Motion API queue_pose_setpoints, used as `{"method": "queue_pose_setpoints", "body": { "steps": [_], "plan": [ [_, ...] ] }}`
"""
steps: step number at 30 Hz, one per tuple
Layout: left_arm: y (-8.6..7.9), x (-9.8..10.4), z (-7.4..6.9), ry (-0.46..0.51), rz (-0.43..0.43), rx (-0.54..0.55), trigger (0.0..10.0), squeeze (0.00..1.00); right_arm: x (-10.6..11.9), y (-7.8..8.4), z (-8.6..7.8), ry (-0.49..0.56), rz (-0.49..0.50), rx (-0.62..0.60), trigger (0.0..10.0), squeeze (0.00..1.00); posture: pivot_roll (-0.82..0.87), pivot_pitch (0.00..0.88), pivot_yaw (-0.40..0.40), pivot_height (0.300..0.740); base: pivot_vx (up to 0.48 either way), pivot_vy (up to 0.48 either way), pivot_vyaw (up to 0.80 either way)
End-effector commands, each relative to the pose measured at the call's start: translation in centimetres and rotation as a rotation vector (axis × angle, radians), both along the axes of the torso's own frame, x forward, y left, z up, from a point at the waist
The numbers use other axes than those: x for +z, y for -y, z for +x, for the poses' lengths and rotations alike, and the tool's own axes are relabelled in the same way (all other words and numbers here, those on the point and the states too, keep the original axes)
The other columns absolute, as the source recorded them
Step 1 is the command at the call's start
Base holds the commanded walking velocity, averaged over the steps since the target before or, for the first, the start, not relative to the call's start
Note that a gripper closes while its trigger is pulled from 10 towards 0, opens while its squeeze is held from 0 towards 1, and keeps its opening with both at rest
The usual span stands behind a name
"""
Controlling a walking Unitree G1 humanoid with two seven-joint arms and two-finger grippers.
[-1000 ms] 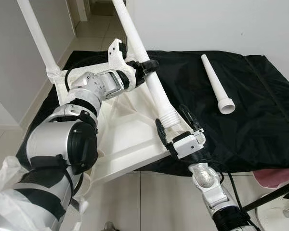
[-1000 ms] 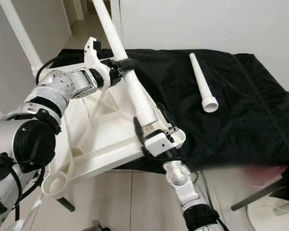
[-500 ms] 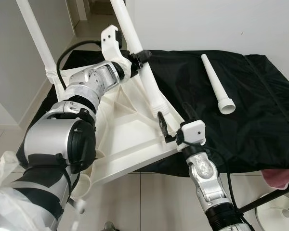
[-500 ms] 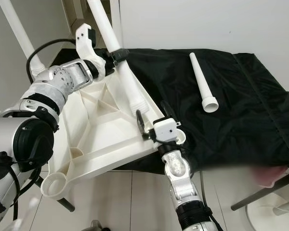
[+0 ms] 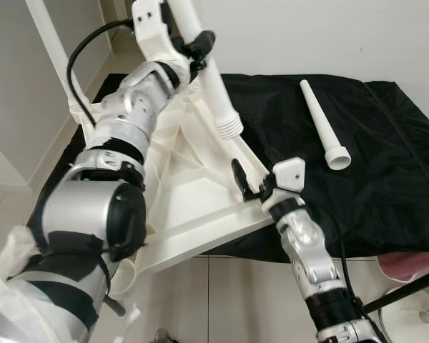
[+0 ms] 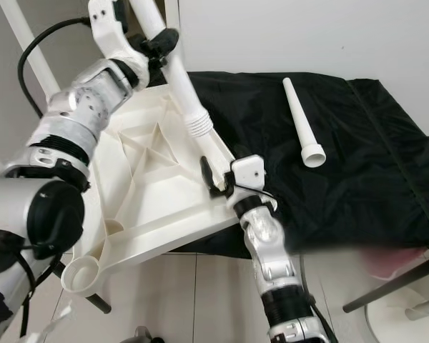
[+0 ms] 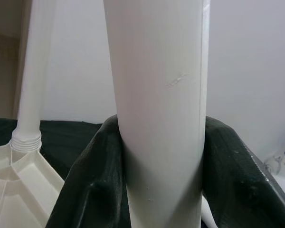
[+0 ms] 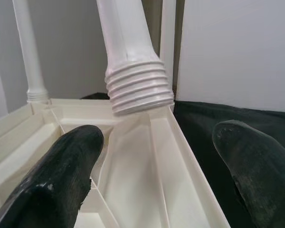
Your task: Building children table
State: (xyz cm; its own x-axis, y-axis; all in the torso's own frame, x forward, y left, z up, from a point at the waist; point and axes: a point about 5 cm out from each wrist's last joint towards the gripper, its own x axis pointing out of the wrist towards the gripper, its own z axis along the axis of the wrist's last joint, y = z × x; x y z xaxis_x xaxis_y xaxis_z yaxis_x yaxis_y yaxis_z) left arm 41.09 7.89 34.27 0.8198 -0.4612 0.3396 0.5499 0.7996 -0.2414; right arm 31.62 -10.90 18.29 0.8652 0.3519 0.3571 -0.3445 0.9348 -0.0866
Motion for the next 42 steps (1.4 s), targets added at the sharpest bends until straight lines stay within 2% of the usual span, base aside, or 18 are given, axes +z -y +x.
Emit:
{"method": "queue_pose_setpoints", "body": {
  "steps": [1, 3, 4, 6, 9, 17, 31, 33, 42],
  "plan": [
    [0.2, 0.2, -0.2, 0.039, 0.029, 0.017, 10.0, 0.00, 0.2, 0.3, 0.1, -0.012, 0.007, 0.005, 10.0, 0.00, -0.03, 0.015, -0.003, 0.740, 0.000, 0.000, 0.00],
    [1.8, -0.2, -1.0, 0.102, 0.074, 0.030, 10.0, 0.00, 1.1, 0.3, 0.6, 0.001, -0.002, 0.013, 10.0, 0.00, -0.03, 0.011, -0.010, 0.740, 0.000, 0.000, 0.00],
    [1.8, -0.2, -1.0, 0.102, 0.074, 0.030, 10.0, 0.00, 1.1, 0.3, 0.6, 0.001, -0.002, 0.013, 10.0, 0.00, -0.03, 0.011, -0.010, 0.740, 0.000, 0.000, 0.00],
    [2.9, -0.9, -1.6, 0.127, 0.095, 0.037, 10.0, 0.00, 1.7, 0.5, 1.0, 0.008, -0.027, -0.001, 10.0, 0.00, -0.02, 0.009, -0.012, 0.740, 0.000, 0.000, 0.00],
    [3.3, -1.2, -2.1, 0.173, 0.145, 0.073, 10.0, 0.00, 2.3, 0.6, 1.4, 0.007, -0.026, -0.008, 10.0, 0.00, -0.02, 0.001, -0.017, 0.740, 0.000, 0.000, 0.00],
    [4.6, -2.2, -3.4, 0.225, 0.207, 0.097, 10.0, 0.00, 3.2, 0.4, 2.0, 0.004, -0.041, -0.027, 10.0, 0.00, -0.02, 0.000, -0.011, 0.740, 0.000, 0.000, 0.00],
    [6.1, -3.2, -5.1, 0.221, 0.194, 0.075, 10.0, 0.00, 3.0, 0.3, 3.7, -0.057, -0.102, -0.032, 10.0, 0.00, -0.01, 0.000, -0.013, 0.740, 0.000, 0.000, 0.00],
    [6.7, -3.5, -5.6, 0.215, 0.184, 0.062, 10.0, 0.00, 3.2, 0.2, 4.4, -0.071, -0.112, -0.035, 10.0, 0.00, -0.01, 0.000, -0.013, 0.740, 0.000, 0.000, 0.00],
    [8.1, -3.8, -6.5, 0.202, 0.184, 0.024, 10.0, 0.00, 4.0, -0.4, 5.5, -0.069, -0.144, -0.032, 10.0, 0.00, 0.00, 0.013, -0.017, 0.740, 0.000, 0.000, 0.00]
  ]
}}
